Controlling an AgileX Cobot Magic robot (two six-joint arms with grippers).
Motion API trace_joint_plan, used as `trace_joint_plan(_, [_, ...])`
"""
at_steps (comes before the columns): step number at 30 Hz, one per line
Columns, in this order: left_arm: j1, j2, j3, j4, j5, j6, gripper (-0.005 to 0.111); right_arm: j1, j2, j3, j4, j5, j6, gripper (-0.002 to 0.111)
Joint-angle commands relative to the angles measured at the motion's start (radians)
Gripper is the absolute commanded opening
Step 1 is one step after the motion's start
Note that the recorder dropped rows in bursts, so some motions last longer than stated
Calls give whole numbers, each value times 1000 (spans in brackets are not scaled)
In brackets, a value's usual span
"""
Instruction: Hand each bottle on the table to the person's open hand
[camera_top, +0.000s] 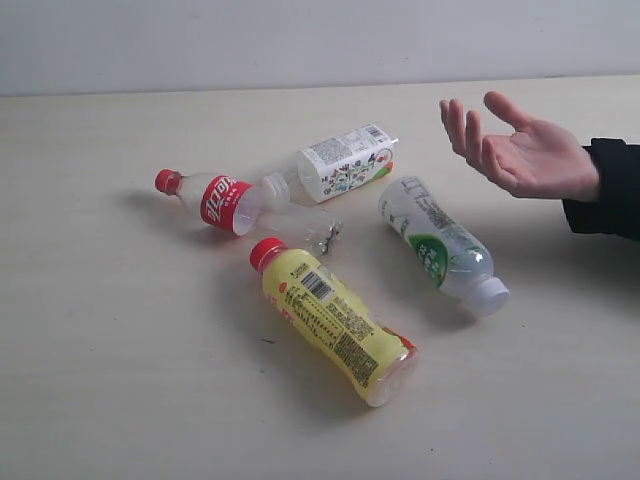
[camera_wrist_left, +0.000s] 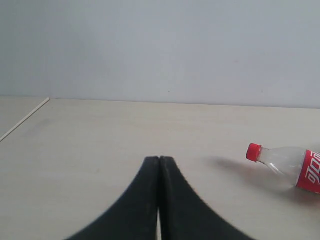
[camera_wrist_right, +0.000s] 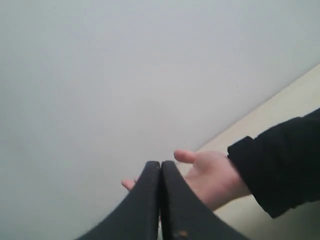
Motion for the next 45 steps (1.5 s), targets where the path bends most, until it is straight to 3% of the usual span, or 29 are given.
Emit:
trace_joint_plan(1, [-4, -5, 0, -9, 2, -1, 0, -6, -5, 4, 47, -103, -3, 0])
trace_joint_plan(5, [-4, -5, 0, -9, 2, -1, 0, -6, -5, 4, 51, -163, 1, 0])
trace_joint_plan(8, [-4, -5, 0, -9, 2, -1, 0, -6, -5, -45, 16, -110, -3, 0])
trace_joint_plan(12, [-4, -5, 0, -9, 2, -1, 0, -6, 26, -220, -121, -125, -4, 0])
trace_joint_plan(16, [-4, -5, 0, -9, 2, -1, 0, 10, 252, -446, -253, -28, -95, 0])
trace_joint_plan(23, [-4, -5, 0, -9, 2, -1, 0, 127, 700, -743, -260, 388, -391, 0])
trace_joint_plan(24, [-4, -5, 0, -9, 2, -1, 0, 170, 783, -806, -197, 489, -501, 0])
trace_joint_plan(28, [-4, -5, 0, -9, 2, -1, 0, 303, 1005, -890, -163, 695, -607, 0])
trace_joint_plan(37, [-4, -5, 0, -9, 2, -1, 0, 502, 1252, -947, -227, 831, -613, 8])
trace_joint_plan(45, [-4, -5, 0, -9, 2, -1, 0, 635, 1491, -1115, -243, 1001, -542, 10])
